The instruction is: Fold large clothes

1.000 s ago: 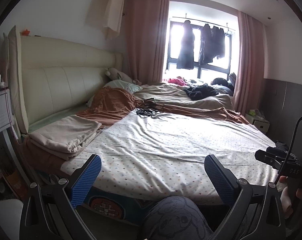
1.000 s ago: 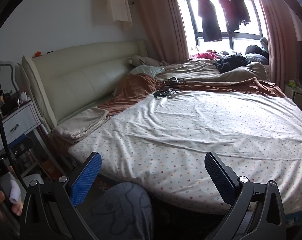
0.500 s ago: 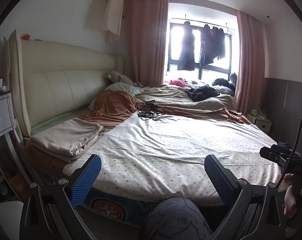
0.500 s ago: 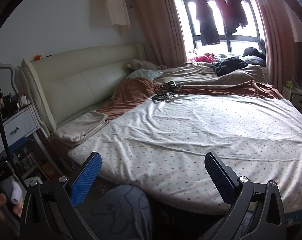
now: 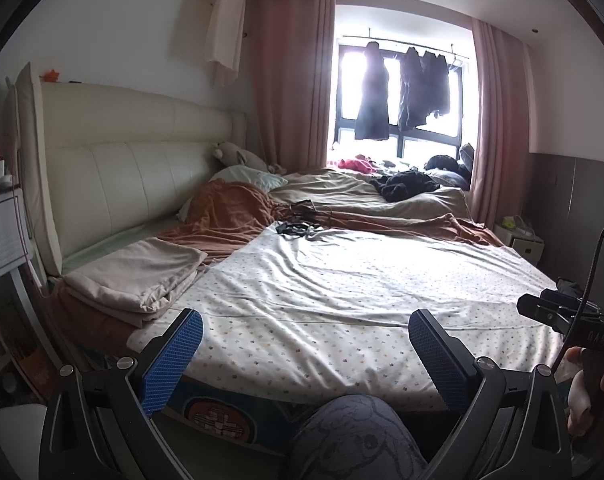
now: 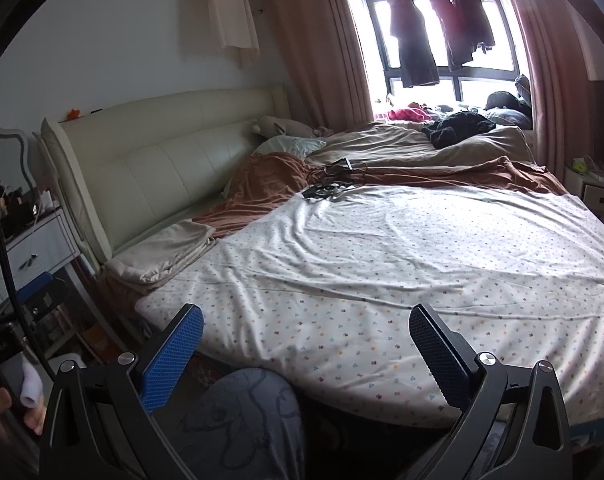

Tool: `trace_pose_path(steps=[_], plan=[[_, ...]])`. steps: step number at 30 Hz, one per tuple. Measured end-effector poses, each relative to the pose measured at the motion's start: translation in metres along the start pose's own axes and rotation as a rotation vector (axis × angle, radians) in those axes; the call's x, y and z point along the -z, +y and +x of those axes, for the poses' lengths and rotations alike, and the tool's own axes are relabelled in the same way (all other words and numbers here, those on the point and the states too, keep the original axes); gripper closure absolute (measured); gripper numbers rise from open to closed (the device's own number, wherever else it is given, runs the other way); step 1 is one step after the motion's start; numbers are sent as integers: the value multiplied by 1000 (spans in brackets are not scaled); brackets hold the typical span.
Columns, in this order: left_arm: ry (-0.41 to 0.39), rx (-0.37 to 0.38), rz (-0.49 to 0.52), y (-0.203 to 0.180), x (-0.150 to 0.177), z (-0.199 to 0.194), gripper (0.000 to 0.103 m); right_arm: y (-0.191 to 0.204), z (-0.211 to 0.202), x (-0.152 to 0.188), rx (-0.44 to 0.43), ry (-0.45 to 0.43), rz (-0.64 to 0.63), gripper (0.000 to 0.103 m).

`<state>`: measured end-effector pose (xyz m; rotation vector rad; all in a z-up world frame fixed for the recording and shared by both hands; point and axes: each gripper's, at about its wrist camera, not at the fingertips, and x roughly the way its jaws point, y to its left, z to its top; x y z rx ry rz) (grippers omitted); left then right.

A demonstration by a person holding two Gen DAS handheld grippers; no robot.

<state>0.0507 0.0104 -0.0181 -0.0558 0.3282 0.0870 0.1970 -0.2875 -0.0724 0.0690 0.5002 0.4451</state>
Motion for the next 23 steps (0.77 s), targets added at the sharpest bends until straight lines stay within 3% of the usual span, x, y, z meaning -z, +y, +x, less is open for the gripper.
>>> trace_pose_path(steps=[23], plan=[[2, 4, -1, 4, 3, 1, 0, -4, 5, 5, 17, 28, 18, 0]])
